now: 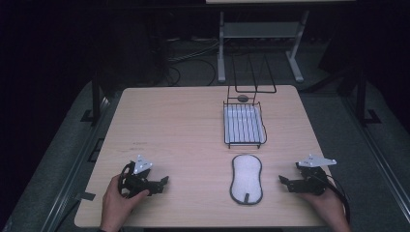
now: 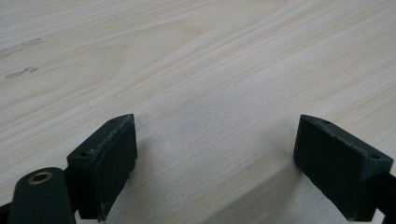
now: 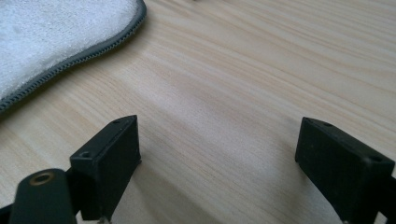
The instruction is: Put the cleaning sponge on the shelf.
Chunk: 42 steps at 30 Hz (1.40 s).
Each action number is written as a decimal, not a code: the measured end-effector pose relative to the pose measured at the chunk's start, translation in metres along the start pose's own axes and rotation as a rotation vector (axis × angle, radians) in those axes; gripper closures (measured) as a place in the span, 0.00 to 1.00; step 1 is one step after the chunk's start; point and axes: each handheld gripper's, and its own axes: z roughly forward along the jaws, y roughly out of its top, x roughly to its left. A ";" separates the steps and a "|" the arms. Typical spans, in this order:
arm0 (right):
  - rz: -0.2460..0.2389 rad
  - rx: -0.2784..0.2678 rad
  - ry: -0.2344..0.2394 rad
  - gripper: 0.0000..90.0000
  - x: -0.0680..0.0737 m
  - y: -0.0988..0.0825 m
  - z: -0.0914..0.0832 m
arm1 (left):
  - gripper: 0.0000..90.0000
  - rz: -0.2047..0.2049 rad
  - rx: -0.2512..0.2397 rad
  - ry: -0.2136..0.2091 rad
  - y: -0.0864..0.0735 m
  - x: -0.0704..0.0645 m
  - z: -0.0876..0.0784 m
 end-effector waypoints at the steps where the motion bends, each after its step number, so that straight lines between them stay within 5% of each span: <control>1: 0.001 0.000 0.000 0.15 0.000 0.000 0.000 | 0.14 0.000 0.000 0.000 0.000 0.000 0.000; 13: 0.004 0.021 -0.007 0.18 0.000 0.003 -0.001 | 0.14 0.000 -0.001 0.000 0.000 0.000 0.000; 19: 0.019 0.039 0.000 0.43 0.001 0.010 -0.007 | 0.14 0.000 0.000 0.000 0.000 0.000 0.000; 32: 0.011 0.019 0.119 0.95 0.008 0.023 -0.016 | 0.14 0.000 0.000 0.000 0.000 0.000 0.000; 42: 0.009 0.013 0.178 1.00 0.016 0.030 -0.012 | 0.14 0.001 0.000 0.000 0.000 0.000 0.000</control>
